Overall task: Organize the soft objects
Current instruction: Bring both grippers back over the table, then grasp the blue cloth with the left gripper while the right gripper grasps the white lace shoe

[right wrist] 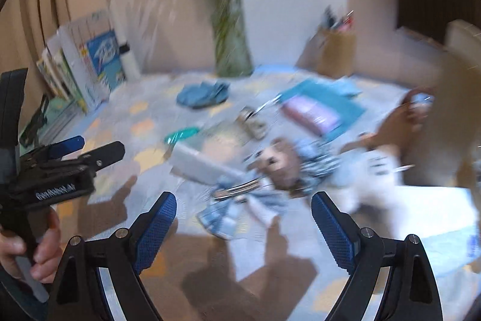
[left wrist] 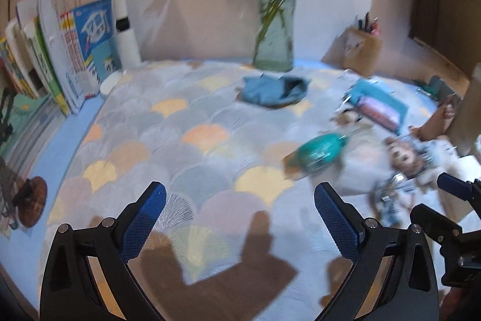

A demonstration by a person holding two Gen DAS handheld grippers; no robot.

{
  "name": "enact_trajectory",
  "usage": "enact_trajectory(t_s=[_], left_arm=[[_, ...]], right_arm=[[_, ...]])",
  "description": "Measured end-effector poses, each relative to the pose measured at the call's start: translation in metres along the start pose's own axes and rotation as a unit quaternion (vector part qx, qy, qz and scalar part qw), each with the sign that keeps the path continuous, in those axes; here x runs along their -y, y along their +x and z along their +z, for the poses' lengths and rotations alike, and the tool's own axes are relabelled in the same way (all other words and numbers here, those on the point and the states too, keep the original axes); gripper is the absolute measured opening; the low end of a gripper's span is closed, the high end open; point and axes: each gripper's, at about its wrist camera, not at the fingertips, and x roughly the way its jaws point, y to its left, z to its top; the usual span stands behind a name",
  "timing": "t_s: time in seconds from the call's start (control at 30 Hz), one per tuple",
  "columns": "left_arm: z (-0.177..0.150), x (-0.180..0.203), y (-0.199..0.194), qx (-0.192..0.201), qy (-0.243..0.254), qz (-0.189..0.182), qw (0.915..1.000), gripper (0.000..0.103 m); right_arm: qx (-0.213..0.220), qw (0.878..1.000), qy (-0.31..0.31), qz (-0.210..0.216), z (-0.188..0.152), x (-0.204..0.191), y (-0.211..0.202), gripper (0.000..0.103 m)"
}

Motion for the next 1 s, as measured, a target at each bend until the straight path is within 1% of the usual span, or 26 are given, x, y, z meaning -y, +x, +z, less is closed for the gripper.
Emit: enact_trajectory(t_s=[0.03, 0.13, 0.23, 0.3, 0.37, 0.47, 0.5, 0.57, 0.63, 0.67, 0.73, 0.77, 0.8, 0.83, 0.87, 0.9, 0.93, 0.97, 1.0], left_arm=[[-0.002, -0.004, 0.005, -0.003, -0.007, -0.003, 1.0000, 0.099], [-0.004, -0.013, 0.012, -0.012, -0.029, -0.021, 0.9993, 0.099], [-0.005, -0.017, 0.016, -0.019, -0.041, -0.037, 0.9983, 0.099], [-0.005, -0.016, 0.019, -0.025, -0.038, -0.041, 0.9981, 0.099], [-0.005, -0.014, 0.017, -0.022, -0.033, -0.040, 0.9984, 0.099], [0.000, -0.011, 0.009, -0.030, -0.024, -0.035, 0.9986, 0.099], [0.005, -0.009, 0.003, -0.034, -0.016, -0.033, 0.9988, 0.099], [0.019, -0.008, -0.010, -0.031, -0.002, -0.022, 0.9993, 0.099], [0.038, -0.007, -0.026, -0.013, 0.016, -0.025, 0.9995, 0.099], [0.049, -0.006, -0.032, -0.004, 0.027, -0.031, 0.9992, 0.099], [0.074, 0.000, -0.035, 0.019, 0.051, -0.041, 0.9976, 0.099], [0.081, 0.002, -0.032, 0.025, 0.060, -0.045, 0.9969, 0.101], [0.093, 0.007, -0.022, 0.030, 0.079, -0.056, 0.9949, 0.102], [0.102, 0.011, -0.009, 0.026, 0.095, -0.070, 0.9927, 0.102], [0.108, 0.015, 0.006, 0.016, 0.106, -0.082, 0.9909, 0.102], [0.114, 0.020, 0.027, -0.003, 0.113, -0.091, 0.9894, 0.102], [0.118, 0.025, 0.045, -0.018, 0.117, -0.094, 0.9884, 0.102], [0.121, 0.029, 0.063, -0.031, 0.120, -0.092, 0.9881, 0.102], [0.122, 0.033, 0.078, -0.033, 0.119, -0.081, 0.9891, 0.102]], right_arm=[[-0.002, 1.000, -0.001, 0.002, -0.001, -0.001, 0.006, 0.090], [-0.008, 1.000, -0.014, -0.022, -0.005, -0.007, 0.028, 0.090], [-0.026, 0.999, -0.015, -0.027, -0.006, -0.005, 0.036, 0.090], [-0.029, 0.999, -0.013, -0.030, -0.006, -0.004, 0.039, 0.090], [-0.039, 0.999, -0.008, -0.032, -0.006, -0.002, 0.044, 0.090], [-0.033, 0.999, -0.004, -0.034, -0.005, 0.000, 0.039, 0.090], [-0.033, 0.999, -0.004, -0.034, -0.005, 0.000, 0.037, 0.090], [-0.038, 0.999, -0.004, -0.030, -0.001, -0.003, 0.033, 0.090], [-0.039, 0.999, -0.004, -0.027, 0.010, -0.006, 0.024, 0.090], [-0.037, 0.999, -0.006, -0.028, 0.022, -0.009, 0.018, 0.090], [-0.029, 0.999, -0.014, -0.041, 0.043, -0.012, 0.010, 0.090], [-0.027, 0.998, -0.019, -0.057, 0.054, -0.014, 0.010, 0.090], [-0.029, 0.997, -0.023, -0.071, 0.064, -0.014, 0.011, 0.090], [-0.034, 0.996, -0.024, -0.085, 0.075, -0.013, 0.016, 0.090], [-0.038, 0.995, -0.021, -0.088, 0.083, -0.011, 0.023, 0.090], [-0.043, 0.995, -0.017, -0.088, 0.089, -0.007, 0.029, 0.090], [-0.050, 0.995, -0.011, -0.088, 0.094, -0.002, 0.037, 0.090], [-0.061, 0.994, -0.003, -0.089, 0.098, 0.005, 0.048, 0.089], [-0.074, 0.994, 0.006, -0.085, 0.101, 0.012, 0.061, 0.085]])
